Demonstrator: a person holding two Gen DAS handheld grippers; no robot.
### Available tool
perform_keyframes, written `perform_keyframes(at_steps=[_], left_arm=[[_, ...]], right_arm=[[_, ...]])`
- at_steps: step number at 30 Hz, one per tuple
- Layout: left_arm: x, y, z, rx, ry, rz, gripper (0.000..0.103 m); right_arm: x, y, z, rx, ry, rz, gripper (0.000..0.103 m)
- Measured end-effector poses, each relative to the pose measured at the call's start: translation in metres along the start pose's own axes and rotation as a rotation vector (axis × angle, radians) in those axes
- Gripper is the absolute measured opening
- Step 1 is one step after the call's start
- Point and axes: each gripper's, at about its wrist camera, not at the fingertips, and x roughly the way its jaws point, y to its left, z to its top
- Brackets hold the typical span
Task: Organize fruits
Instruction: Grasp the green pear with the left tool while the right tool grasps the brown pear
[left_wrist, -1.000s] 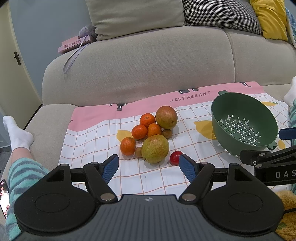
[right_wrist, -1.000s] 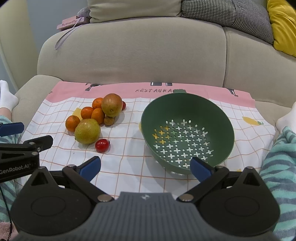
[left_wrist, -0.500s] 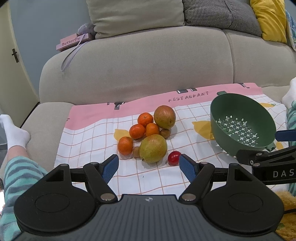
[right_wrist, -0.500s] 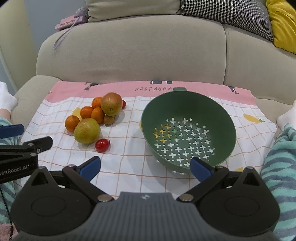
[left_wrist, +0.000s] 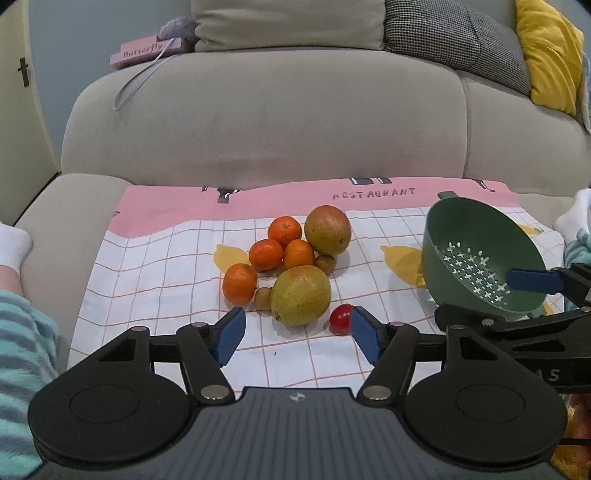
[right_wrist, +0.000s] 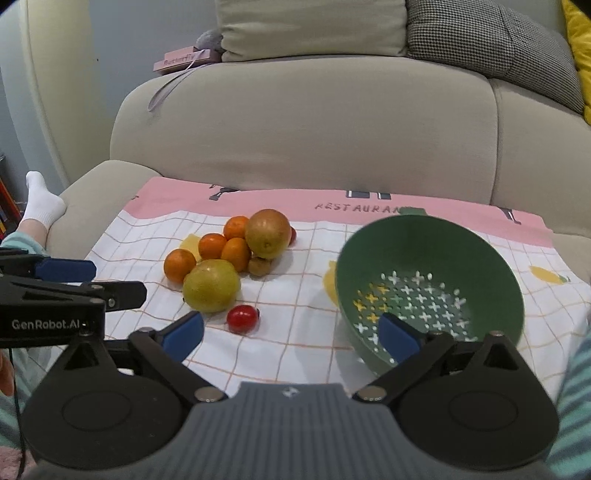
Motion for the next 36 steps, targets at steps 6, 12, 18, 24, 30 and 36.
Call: perform_keyframes(at_steps=[6,12,18,24,30,36], left_arm=[[0.016,0.005,0.007,0.040,-0.006,-0.003,0.069],[0.046,0.009,0.014,0.066,0.066,-0.057,0.068],[0.073,0.011,0.018,0.079,0.102,-0.070,0.074],[0.097,0.009,0.017,0.081,0.106,-0.101,0.077],[0.115,-0.001,0.018,0.145,0.111,-0.067,0.078],[0.131,-0.005,0.021,0.147,0.166,-0.044,0.078]], right_arm=[[0.019,0.002,0.011,-0.031,-0.010,0.020,0.084],[0.041,0.001,0.029,-0.094,-0.033,0.072,0.083],[0.077,0.002,0.048,-0.101,0.005,0.111,0.075],[0.111,0.006,0.058,-0.119,0.032,0.118,0.073],[0.134,0.007,0.064,-0.125,0.058,0.125,0.073],[0.153,0.011,0.068,-0.135,0.066,0.128,0.073]])
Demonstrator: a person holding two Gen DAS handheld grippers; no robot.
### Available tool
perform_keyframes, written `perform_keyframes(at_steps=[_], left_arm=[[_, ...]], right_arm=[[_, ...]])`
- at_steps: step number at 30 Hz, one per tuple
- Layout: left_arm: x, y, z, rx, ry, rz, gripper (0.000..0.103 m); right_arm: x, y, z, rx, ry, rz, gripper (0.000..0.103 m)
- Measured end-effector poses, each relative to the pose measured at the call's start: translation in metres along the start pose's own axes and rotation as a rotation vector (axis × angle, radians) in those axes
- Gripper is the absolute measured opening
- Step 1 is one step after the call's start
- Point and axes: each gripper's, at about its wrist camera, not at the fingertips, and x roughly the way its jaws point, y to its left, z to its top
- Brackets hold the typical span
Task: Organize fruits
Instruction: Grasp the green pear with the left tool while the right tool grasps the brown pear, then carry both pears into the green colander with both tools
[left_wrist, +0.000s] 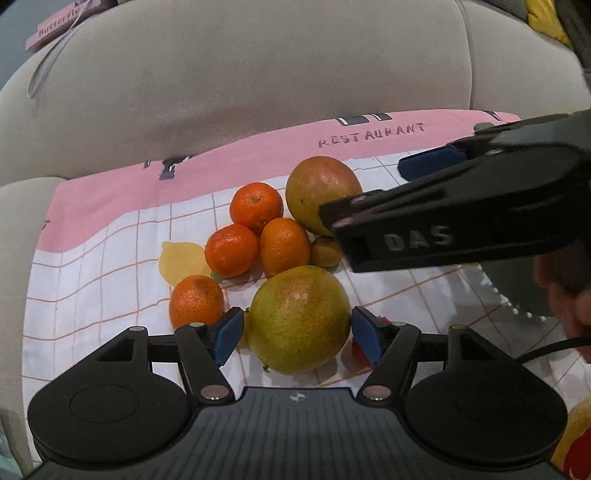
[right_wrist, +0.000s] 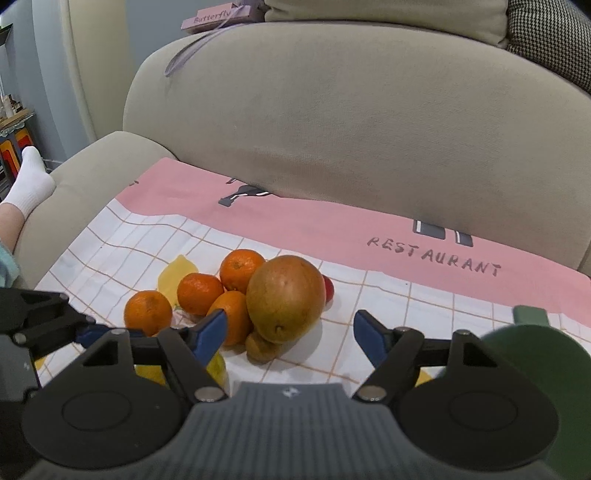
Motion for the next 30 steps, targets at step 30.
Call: perform_keyframes(at_steps=[30], left_arm=[[-0.005,0.006,0.000,-0.068,-0.063,-0.025,0.075]], right_arm=[[0.022,-0.015,0.014,0.171,0.020,0.047,0.059]])
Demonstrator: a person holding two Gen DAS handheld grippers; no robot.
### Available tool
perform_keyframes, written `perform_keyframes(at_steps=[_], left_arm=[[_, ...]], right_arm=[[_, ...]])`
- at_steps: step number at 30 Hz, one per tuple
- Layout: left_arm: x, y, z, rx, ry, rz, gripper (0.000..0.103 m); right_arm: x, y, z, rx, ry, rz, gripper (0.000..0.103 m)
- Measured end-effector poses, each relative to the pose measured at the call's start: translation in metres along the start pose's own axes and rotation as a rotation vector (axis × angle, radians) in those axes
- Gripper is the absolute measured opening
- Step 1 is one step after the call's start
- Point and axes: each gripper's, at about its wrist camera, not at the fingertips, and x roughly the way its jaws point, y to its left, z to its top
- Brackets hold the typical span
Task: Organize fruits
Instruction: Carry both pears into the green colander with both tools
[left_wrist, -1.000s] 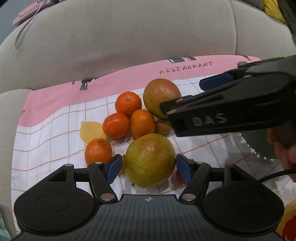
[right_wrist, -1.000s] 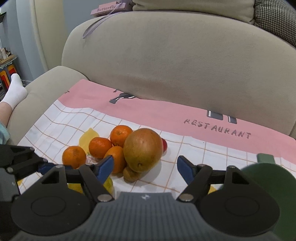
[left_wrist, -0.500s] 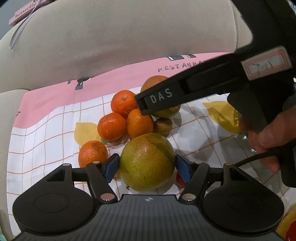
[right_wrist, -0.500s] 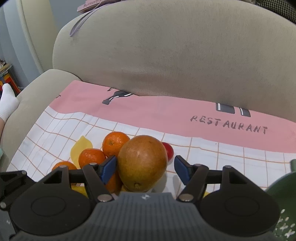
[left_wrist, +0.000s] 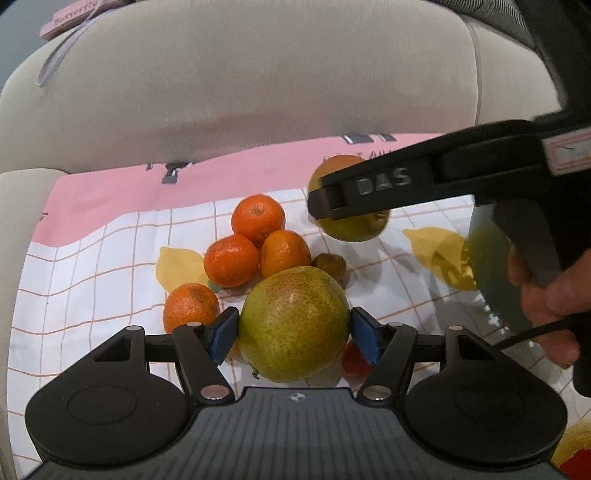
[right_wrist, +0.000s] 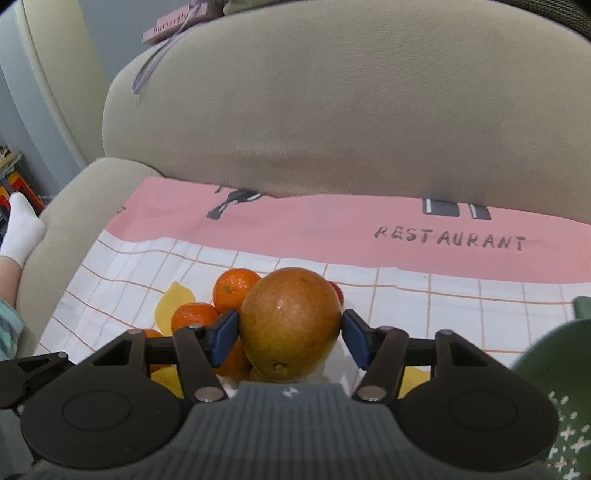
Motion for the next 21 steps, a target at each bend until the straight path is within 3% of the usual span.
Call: perform_keyframes(at_steps=[14,21], left_arm=[[-0.064,-0.009,0.010,-0.082,-0.085,-0.061,0.075],[-0.083,-0.036,0.022,-0.069,-0.103,-0.163,0.075]], right_arm=[[-0.110,-0.019,-0.013,0.054,-0.085,0.010,0.059],[-0.162,-0.044,-0.040,0.051,-0.086,-0.039,0.059]])
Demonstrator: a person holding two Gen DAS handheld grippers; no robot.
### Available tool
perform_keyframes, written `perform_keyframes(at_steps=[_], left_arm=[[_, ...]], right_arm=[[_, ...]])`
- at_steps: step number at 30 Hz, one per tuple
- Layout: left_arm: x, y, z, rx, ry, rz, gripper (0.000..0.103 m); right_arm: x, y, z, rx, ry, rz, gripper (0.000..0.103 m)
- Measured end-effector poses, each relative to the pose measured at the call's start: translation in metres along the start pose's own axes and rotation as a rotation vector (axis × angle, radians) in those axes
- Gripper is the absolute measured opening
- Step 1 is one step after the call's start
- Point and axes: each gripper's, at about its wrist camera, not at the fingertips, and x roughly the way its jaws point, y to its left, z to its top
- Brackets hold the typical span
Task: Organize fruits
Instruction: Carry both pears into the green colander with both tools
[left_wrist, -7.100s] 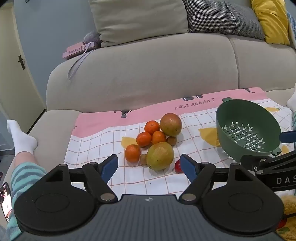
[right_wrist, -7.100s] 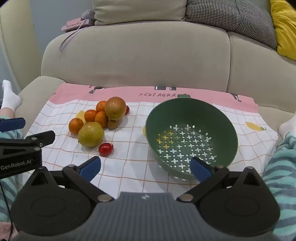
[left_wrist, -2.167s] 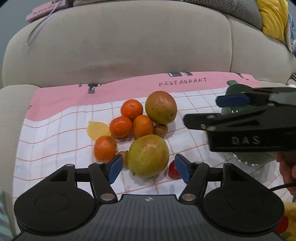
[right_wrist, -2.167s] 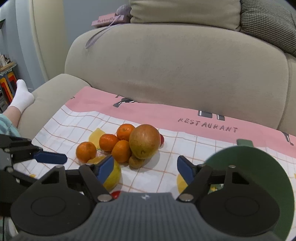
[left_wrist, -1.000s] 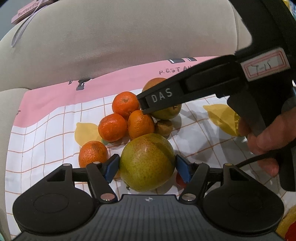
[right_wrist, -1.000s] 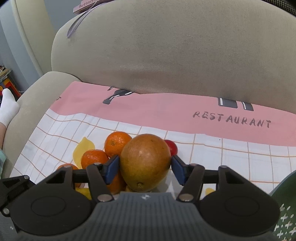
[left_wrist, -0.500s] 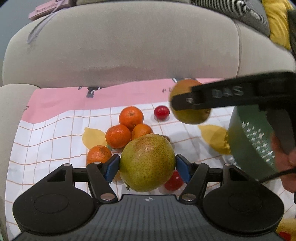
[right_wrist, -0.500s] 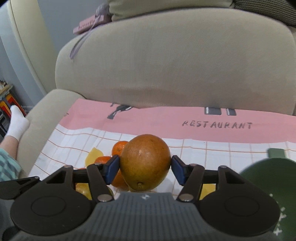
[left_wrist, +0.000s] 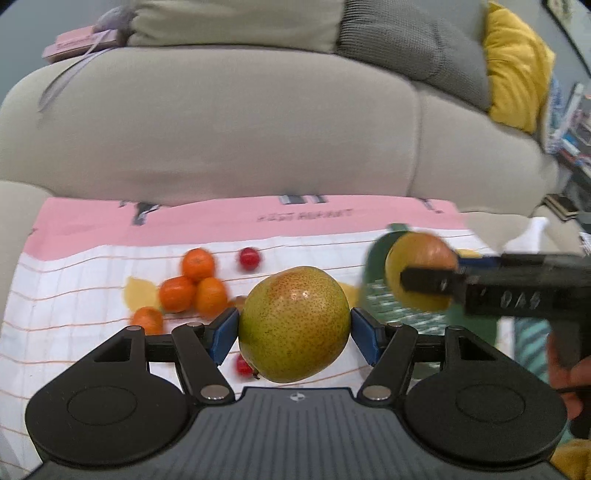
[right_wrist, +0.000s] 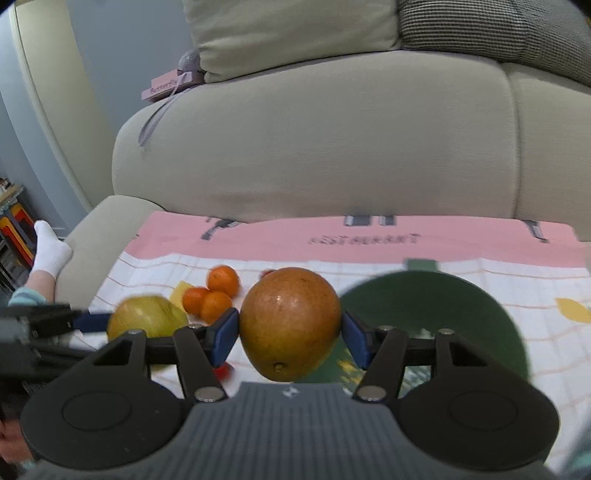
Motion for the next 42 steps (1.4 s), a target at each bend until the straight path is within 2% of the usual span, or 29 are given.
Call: perform_keyframes(at_steps=[6,9,12,17,25,34,42], left_arm=[[0.006,-0.041,0.013,0.065,0.028,-0.083,0.075],[0.020,-0.061,0.019,0.084,0.069,-0.143,0.075],[0.038,-0.083,0.023,0.122,0.115,-0.165,0.075],[0.064,-0.110,0.027,0.170,0.226,-0.145,0.075],[0.093,-0.125,0.022,0.248,0.370,-0.094,0.075],[0.117,-0.129,0.022,0.288,0.466,-0.097,0.075],[0.136,-0.122,0.021,0.299,0.514,-0.112,0.075]], right_arm=[[-0.025,-0.030,-0.023,0.013,0.028,-0.043,0.059],[-0.029,-0.044,-0.032,0.010,0.044,-0.076,0.059],[-0.030,-0.058,-0.041,0.006,0.068,-0.092,0.059],[-0.024,-0.072,-0.049,-0.061,0.126,-0.096,0.059],[0.001,-0.086,-0.052,-0.171,0.239,-0.065,0.059],[0.023,-0.088,-0.052,-0.242,0.359,-0.036,0.058],[0.040,-0.087,-0.048,-0.310,0.447,-0.006,0.058]])
